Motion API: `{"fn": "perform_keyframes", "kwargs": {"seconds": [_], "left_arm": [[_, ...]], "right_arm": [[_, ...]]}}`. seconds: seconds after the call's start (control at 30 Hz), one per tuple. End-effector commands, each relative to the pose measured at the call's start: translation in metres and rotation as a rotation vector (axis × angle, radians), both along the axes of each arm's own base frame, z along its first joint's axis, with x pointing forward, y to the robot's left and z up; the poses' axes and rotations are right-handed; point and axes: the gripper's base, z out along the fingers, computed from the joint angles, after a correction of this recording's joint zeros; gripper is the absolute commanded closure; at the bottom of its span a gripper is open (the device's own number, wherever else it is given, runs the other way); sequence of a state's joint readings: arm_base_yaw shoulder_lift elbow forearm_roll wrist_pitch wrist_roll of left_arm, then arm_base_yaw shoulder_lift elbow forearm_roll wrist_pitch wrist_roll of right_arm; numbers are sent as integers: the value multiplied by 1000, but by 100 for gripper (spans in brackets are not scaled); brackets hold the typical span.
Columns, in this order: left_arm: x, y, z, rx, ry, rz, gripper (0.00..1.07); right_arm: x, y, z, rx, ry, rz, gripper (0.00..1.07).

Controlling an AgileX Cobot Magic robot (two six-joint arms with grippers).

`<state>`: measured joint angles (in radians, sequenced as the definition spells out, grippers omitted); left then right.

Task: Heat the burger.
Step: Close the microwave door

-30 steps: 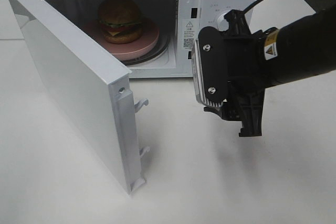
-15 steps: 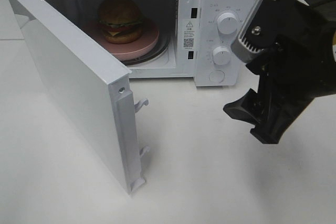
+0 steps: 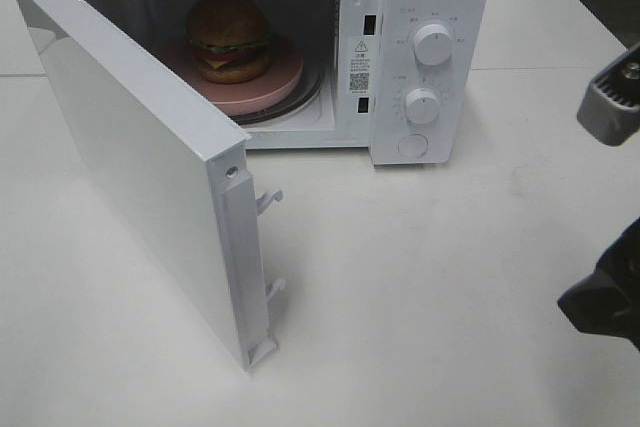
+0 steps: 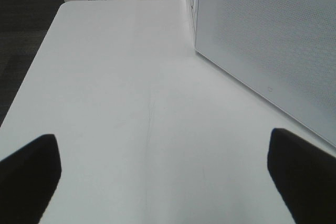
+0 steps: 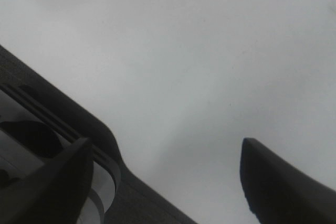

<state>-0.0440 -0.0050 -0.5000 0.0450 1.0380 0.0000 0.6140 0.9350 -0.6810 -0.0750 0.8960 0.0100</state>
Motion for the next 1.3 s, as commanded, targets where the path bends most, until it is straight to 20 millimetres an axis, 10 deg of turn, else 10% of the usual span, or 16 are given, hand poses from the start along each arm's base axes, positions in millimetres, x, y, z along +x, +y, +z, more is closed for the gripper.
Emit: {"fn": "perform_keyframes", "kwargs": {"seconds": [0.03,0.53,0.97,1.3], "left_arm": [[-3,0,0,-2,-26,-5,7],[-3,0,0,-2,-26,-5,7],[-3,0,0,-2,-26,-5,7],[-3,0,0,-2,-26,-5,7]], "right_arm": [[-12,-10,4,-11,36,-60,33],[-41,-64,29,81,-135,-409,33],[-107,-88,48,235,-478,-684,33],[-142,-87,20,291,-621,-712,33]]}}
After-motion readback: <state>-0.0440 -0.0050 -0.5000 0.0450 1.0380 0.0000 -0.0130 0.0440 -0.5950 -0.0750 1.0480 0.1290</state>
